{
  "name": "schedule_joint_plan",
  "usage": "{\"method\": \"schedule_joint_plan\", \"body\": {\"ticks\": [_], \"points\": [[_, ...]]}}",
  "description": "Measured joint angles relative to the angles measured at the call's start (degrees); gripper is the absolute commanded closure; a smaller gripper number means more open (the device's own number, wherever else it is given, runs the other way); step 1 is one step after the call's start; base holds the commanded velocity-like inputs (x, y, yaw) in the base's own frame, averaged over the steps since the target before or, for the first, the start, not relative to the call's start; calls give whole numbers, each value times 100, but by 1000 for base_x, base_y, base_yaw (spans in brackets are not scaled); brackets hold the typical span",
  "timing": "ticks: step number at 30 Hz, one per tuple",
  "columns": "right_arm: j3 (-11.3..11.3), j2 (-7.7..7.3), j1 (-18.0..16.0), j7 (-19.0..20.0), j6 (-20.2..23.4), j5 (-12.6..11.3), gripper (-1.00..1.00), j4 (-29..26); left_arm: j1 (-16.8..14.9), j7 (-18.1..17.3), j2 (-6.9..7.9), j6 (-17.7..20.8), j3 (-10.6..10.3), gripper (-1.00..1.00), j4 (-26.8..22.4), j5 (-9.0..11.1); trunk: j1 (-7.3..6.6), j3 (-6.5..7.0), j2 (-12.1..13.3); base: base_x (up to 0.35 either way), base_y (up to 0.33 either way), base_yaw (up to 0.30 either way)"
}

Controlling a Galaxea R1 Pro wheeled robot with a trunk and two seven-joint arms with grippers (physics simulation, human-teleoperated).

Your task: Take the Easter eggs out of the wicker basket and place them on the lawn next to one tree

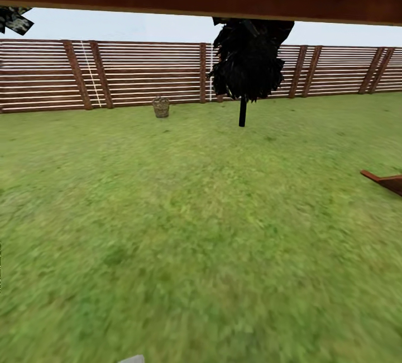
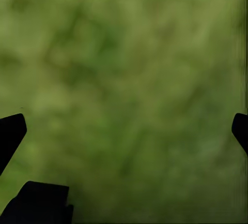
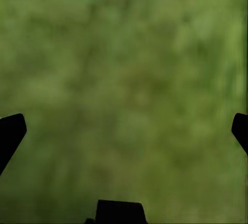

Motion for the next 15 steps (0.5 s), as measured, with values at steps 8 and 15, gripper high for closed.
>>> {"method": "schedule_joint_plan", "body": {"ticks": [8, 15], "points": [[0, -4, 0, -4, -1, 0, -100, 9, 0, 0, -1, 0, 0, -100, 0, 0, 0, -20, 0, 309, -168, 269], [0, -4, 0, -5, -1, 0, -100, 9, 0, 0, -4, 0, 0, -100, 1, 0, 0, -39, 0, 309, -168, 277]]}}
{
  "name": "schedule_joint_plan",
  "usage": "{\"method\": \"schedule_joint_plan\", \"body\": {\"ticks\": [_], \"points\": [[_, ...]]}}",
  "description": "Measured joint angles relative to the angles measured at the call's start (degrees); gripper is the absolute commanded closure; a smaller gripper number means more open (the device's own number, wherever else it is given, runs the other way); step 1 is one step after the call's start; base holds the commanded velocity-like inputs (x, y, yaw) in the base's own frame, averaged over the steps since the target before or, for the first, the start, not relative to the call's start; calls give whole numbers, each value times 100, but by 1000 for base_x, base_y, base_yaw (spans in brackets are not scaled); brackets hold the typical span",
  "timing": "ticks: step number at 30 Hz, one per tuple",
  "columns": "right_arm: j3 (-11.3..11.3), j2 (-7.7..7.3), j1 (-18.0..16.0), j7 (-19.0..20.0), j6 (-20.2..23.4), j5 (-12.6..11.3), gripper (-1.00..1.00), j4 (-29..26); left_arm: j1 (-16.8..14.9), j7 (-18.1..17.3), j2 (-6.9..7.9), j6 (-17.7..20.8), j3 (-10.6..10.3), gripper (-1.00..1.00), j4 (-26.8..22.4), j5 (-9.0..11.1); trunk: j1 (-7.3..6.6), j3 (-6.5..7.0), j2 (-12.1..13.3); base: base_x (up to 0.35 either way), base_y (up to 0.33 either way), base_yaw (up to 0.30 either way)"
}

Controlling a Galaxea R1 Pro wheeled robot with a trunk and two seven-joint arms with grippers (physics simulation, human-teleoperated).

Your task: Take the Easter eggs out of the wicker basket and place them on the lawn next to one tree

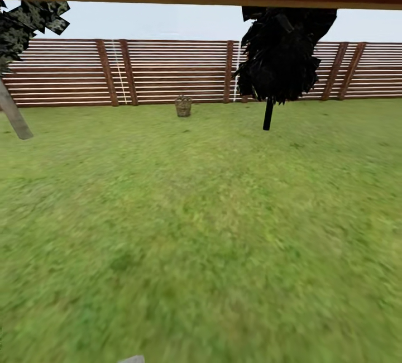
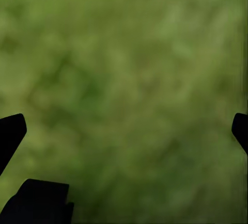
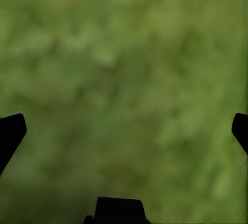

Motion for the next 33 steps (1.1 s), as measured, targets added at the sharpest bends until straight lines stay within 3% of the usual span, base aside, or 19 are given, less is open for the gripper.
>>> {"method": "schedule_joint_plan", "body": {"ticks": [8, 33], "points": [[0, 0, 1, -1, 0, 0, -100, -1, -1, 0, -1, 0, 0, -100, 0, 0, 0, -18, 0, 309, -168, 215], [-8, -10, 1, -21, -19, 0, -100, 8, -1, 0, 5, 0, 0, -100, -2, 1, 0, -19, 0, 310, -148, 4]]}}
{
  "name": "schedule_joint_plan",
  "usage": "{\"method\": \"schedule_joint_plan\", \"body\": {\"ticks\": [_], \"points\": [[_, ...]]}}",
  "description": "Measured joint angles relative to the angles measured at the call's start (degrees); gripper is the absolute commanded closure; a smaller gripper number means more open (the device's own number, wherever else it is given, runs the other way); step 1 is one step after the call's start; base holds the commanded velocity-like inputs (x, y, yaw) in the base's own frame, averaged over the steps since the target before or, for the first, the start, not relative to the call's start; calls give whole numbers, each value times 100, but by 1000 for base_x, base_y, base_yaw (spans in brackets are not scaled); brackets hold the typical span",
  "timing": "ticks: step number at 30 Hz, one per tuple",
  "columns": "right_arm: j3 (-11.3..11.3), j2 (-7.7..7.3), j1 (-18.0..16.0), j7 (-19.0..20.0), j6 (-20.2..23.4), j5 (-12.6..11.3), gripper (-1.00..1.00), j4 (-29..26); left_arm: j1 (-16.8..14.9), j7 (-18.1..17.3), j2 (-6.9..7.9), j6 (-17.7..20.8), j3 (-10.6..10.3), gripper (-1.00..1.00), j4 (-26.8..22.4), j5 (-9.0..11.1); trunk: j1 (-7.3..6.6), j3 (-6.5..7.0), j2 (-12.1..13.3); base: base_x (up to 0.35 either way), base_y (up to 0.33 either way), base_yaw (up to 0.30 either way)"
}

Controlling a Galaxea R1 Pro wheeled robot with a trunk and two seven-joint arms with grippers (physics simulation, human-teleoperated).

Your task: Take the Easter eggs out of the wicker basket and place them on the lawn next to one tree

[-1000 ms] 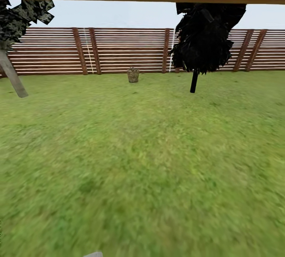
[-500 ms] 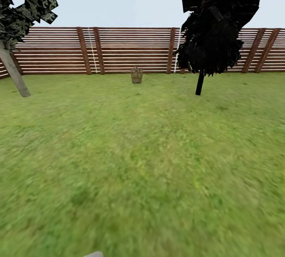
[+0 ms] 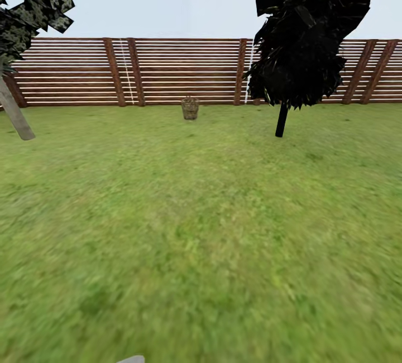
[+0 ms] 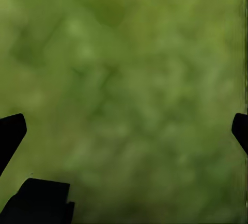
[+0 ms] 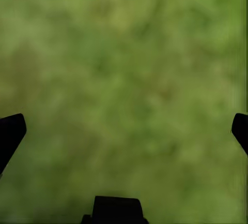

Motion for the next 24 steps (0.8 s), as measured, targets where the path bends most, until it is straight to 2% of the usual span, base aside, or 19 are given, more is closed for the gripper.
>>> {"method": "schedule_joint_plan", "body": {"ticks": [14, 24], "points": [[4, 0, 0, 5, 0, 0, -100, 1, 1, 0, 0, 1, 1, -100, -1, -1, 0, 0, 0, 317, -57, 4], [1, -7, -1, -7, 0, 14, -100, 2, 1, 0, 0, 1, 1, -100, -2, -1, 0, 0, 0, 320, -1, 248]]}}
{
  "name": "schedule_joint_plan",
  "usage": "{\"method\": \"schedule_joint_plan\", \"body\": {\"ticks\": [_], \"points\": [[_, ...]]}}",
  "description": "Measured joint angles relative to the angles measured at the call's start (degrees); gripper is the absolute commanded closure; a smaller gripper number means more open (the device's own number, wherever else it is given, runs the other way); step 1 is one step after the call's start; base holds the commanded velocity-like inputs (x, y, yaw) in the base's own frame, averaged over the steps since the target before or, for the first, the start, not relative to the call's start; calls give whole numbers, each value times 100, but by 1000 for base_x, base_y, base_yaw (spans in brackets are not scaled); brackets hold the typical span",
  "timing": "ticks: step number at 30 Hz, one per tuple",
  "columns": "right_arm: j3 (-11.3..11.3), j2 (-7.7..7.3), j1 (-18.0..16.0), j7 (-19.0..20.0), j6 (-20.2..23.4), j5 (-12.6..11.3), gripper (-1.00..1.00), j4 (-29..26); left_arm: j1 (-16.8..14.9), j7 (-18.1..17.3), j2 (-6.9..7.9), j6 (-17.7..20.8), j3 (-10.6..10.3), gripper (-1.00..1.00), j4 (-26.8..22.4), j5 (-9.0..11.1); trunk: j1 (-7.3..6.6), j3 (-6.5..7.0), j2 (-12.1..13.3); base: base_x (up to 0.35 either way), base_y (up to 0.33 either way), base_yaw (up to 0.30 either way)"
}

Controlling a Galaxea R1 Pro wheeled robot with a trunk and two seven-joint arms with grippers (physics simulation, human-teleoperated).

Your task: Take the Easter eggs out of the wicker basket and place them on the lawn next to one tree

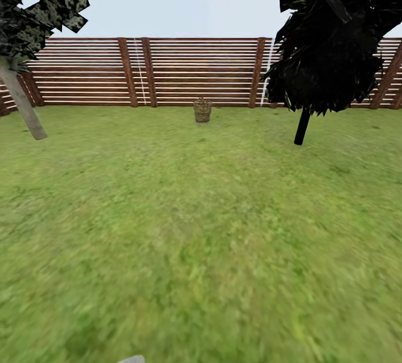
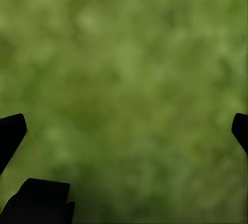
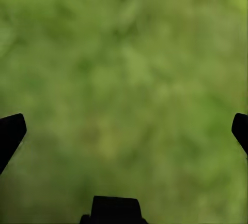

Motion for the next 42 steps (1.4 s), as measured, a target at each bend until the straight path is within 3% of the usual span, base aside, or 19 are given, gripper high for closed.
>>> {"method": "schedule_joint_plan", "body": {"ticks": [42], "points": [[-1, -10, 1, -5, 0, -6, -100, -1, 0, -1, 8, 0, 0, -100, 1, 9, 0, 0, 0, 321, 0, 9]]}}
